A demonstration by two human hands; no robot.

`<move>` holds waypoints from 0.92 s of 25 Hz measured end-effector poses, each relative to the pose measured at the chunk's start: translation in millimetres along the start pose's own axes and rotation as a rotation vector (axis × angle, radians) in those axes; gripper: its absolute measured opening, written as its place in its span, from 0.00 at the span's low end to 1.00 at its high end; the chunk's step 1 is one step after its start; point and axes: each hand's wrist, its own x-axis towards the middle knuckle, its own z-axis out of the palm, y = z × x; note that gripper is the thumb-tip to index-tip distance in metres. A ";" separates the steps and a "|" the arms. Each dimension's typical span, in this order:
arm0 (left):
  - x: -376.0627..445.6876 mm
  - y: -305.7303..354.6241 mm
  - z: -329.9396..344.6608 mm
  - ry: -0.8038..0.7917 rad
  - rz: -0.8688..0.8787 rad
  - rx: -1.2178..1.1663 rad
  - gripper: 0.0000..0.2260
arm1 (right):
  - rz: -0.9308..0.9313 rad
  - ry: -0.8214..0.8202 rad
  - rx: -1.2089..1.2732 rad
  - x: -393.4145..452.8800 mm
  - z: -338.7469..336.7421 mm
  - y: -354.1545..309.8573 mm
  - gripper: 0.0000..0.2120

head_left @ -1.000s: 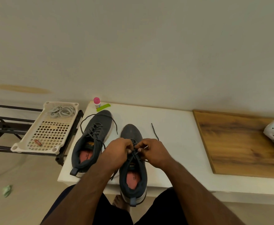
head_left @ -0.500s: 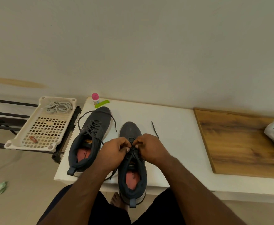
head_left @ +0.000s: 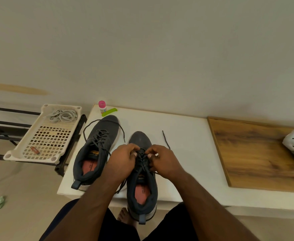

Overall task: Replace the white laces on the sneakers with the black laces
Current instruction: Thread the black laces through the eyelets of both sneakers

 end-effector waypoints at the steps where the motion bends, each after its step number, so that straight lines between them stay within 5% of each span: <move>1: 5.2 0.9 1.4 0.007 0.023 0.049 0.12 | 0.029 0.011 0.048 -1.6 -0.3 -0.3 0.08; 8: 17.1 -0.2 9.7 0.021 0.064 0.160 0.07 | -0.062 -0.021 -0.124 12.8 -1.6 -2.5 0.18; 14: 19.3 -12.2 9.5 0.033 0.042 -0.028 0.09 | -0.063 -0.016 -0.073 16.7 0.7 -0.2 0.12; 23: 18.4 -10.7 11.7 0.064 0.042 0.035 0.06 | -0.033 0.041 -0.057 19.7 9.1 4.5 0.09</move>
